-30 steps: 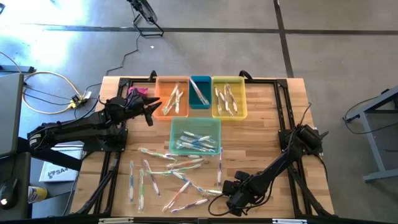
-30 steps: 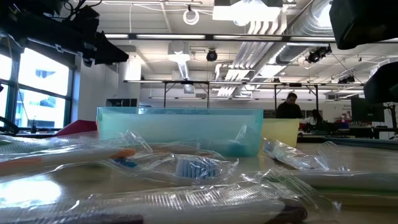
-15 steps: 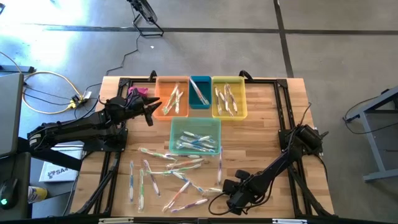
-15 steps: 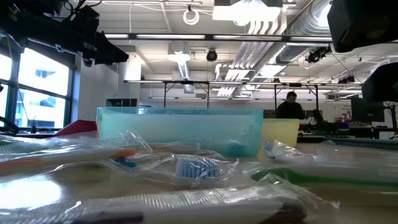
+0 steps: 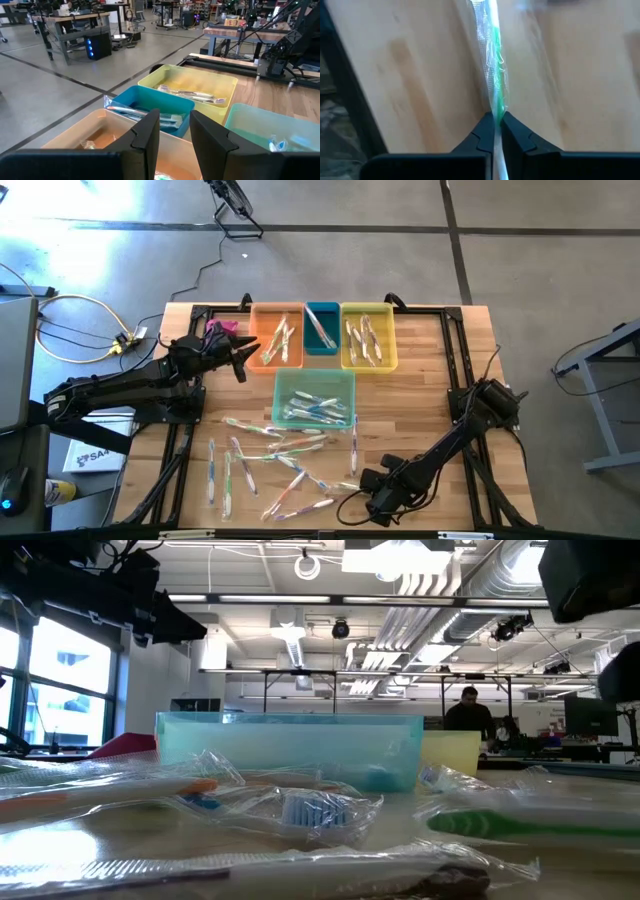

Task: Pick & Place Toothbrushes
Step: Put the green toothbrush into the orange bin

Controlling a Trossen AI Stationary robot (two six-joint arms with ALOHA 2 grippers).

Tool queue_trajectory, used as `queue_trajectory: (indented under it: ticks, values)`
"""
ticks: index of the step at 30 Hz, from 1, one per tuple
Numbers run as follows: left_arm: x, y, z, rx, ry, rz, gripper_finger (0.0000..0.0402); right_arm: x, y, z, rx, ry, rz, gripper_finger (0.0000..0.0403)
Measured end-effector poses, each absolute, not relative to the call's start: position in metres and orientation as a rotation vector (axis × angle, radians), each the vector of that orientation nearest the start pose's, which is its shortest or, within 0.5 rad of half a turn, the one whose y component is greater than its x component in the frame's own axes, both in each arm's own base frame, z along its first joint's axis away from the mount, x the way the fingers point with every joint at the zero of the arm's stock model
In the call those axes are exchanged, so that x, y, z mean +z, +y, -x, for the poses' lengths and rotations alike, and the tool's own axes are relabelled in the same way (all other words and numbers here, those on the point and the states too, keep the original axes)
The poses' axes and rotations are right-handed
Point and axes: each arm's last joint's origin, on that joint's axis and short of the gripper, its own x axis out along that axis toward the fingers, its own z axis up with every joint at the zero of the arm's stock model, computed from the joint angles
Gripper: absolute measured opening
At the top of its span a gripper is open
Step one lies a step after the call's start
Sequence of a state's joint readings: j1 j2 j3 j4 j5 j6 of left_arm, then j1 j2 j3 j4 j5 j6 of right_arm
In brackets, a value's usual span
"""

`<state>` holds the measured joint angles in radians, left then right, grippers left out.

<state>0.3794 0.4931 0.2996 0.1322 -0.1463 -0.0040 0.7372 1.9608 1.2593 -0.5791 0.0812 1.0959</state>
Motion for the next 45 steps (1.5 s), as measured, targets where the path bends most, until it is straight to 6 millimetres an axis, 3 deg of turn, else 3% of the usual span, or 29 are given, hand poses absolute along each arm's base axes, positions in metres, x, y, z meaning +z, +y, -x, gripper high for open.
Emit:
queue_trajectory:
  ticks: [6, 20, 34, 45]
  values:
    - [0.234, 0.054, -0.124, 0.526, 0.060, 0.011, 0.0104, 0.168, 0.243, -0.279, -0.114, 1.247, -0.444, 0.0006]
    - [0.234, 0.054, -0.124, 0.525, 0.060, 0.012, 0.0104, 0.199, 0.219, -0.289, -0.075, 1.150, -0.424, 0.0005]
    - [0.234, 0.054, -0.124, 0.526, 0.058, 0.018, 0.0104, 0.205, 0.171, -0.320, -0.092, 1.061, -0.224, 0.0004]
    - [0.234, 0.054, -0.124, 0.526, 0.053, 0.041, 0.0104, 0.213, 0.126, -0.354, 0.000, 0.917, -0.081, 0.0004]
